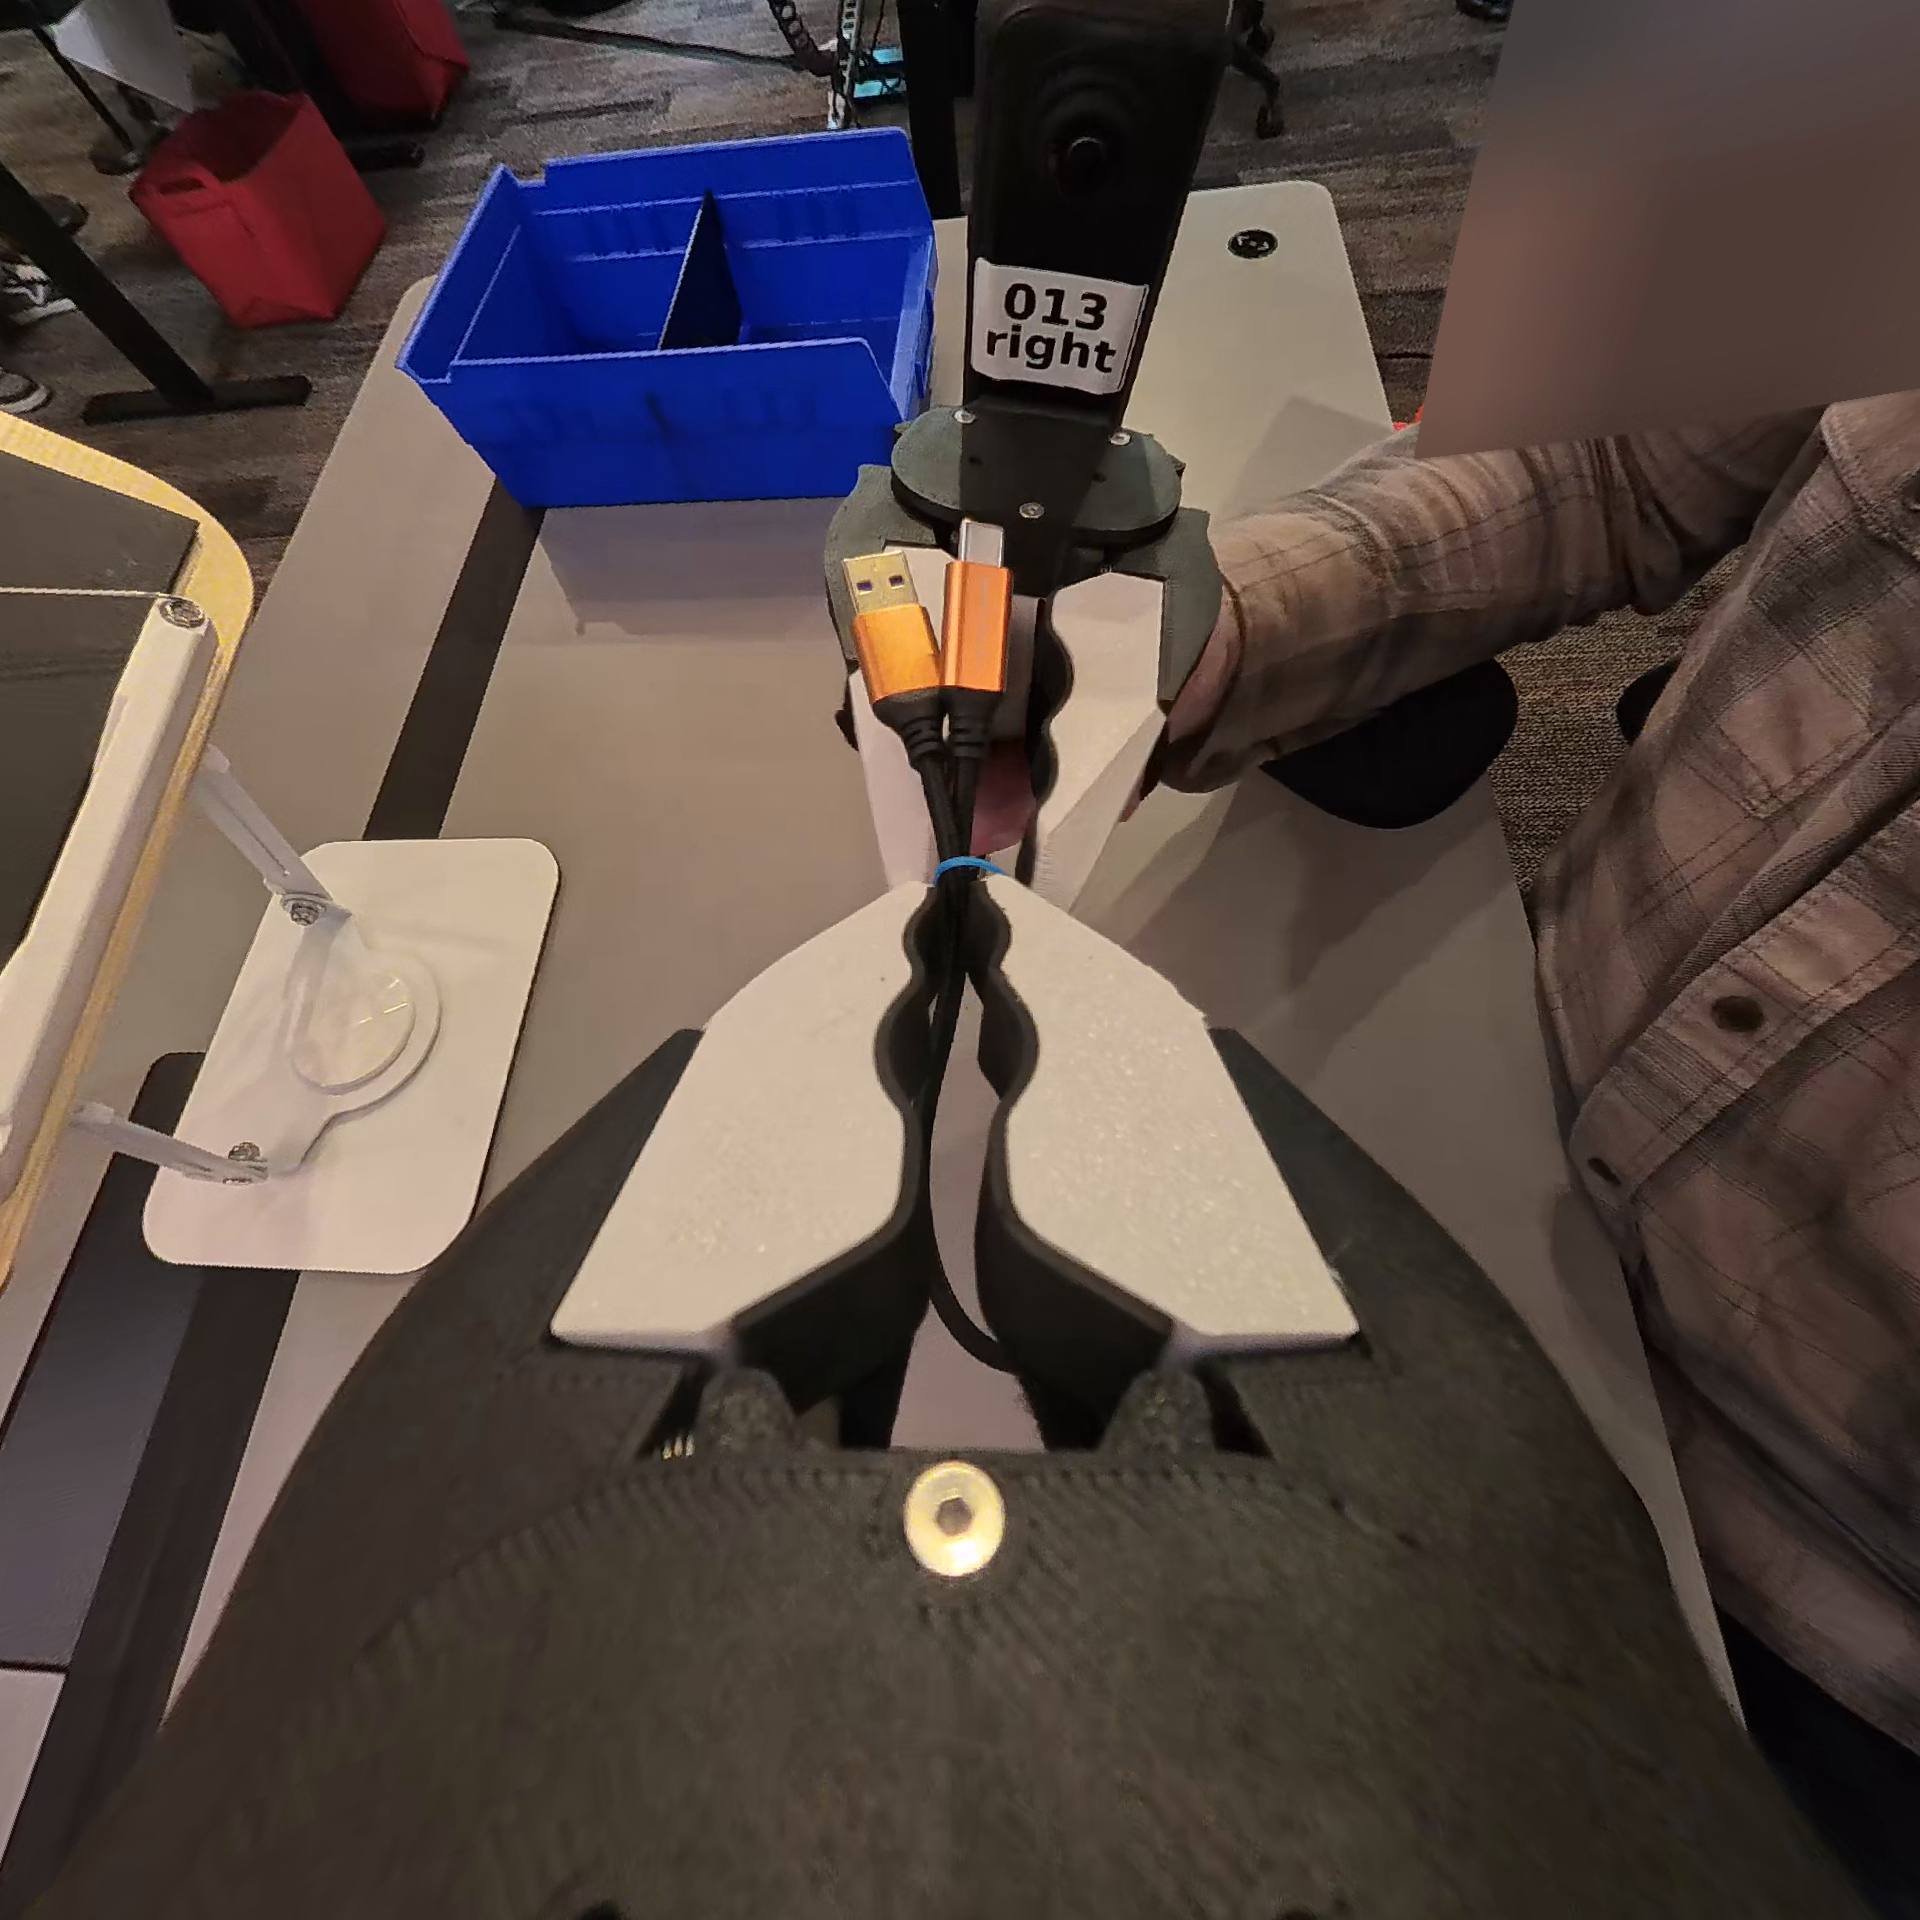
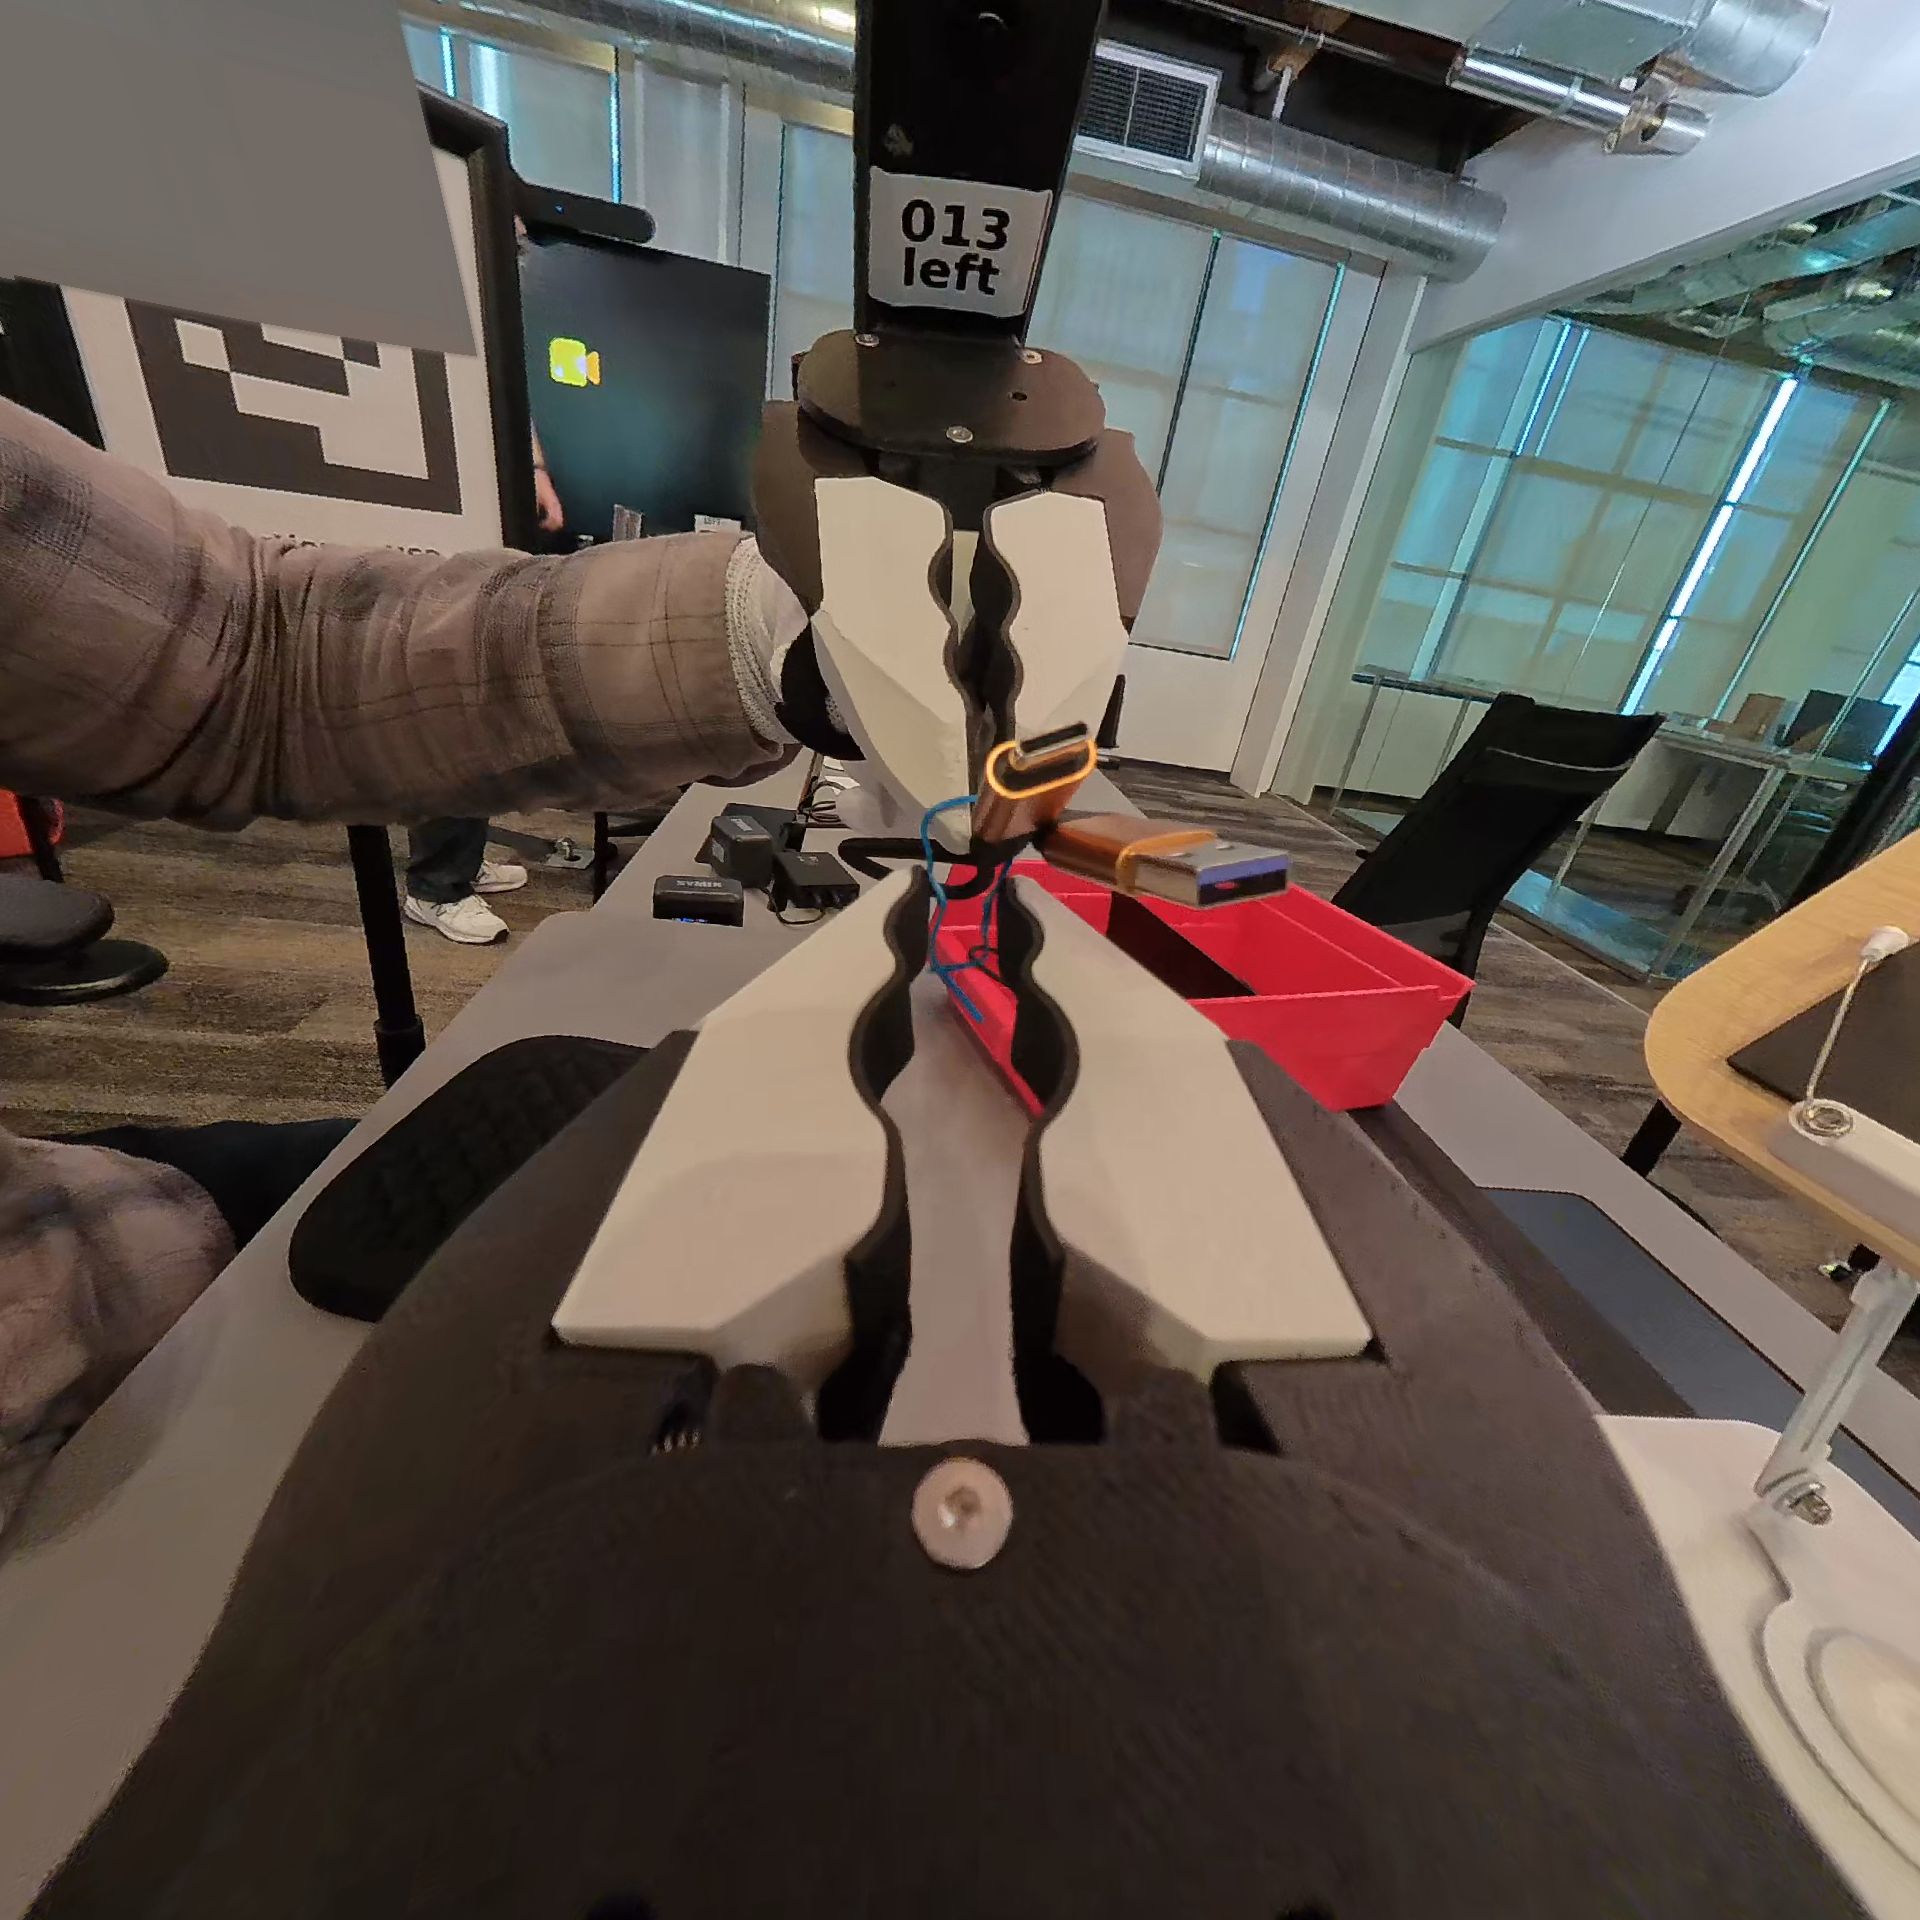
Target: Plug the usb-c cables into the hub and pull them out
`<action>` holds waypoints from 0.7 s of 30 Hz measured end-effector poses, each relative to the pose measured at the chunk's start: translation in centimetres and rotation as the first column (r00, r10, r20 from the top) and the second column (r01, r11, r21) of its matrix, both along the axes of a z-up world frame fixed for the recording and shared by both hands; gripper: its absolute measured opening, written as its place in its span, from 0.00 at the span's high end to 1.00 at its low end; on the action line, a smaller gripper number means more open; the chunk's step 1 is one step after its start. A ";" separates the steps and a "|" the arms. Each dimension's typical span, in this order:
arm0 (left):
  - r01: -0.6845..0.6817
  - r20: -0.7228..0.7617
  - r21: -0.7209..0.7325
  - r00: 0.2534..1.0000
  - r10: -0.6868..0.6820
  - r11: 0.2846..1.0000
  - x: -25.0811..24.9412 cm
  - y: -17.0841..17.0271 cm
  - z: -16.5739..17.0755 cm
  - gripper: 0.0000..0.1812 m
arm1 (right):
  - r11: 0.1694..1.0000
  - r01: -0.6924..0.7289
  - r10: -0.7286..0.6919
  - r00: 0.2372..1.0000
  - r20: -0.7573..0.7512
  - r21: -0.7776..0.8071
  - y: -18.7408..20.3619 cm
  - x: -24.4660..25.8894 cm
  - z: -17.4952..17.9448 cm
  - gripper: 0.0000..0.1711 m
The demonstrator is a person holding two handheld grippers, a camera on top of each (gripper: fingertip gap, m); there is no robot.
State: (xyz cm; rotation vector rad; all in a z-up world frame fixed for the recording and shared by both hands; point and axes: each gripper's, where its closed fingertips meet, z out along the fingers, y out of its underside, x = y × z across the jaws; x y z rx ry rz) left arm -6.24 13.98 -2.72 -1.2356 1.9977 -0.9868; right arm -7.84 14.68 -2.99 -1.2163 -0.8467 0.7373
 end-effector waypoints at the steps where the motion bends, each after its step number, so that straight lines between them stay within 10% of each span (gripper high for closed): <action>1: -0.002 -0.002 0.006 1.000 0.002 1.000 0.0 0.0 -0.1 0.98 | 1.000 -0.006 0.006 1.000 0.001 -0.009 0.0 0.0 -0.1 0.95; 21: -0.063 0.104 0.196 0.994 0.043 0.978 0.9 -0.8 0.7 0.98 | 0.926 -0.282 0.201 0.931 -0.306 -0.251 -1.3 1.3 0.8 1.00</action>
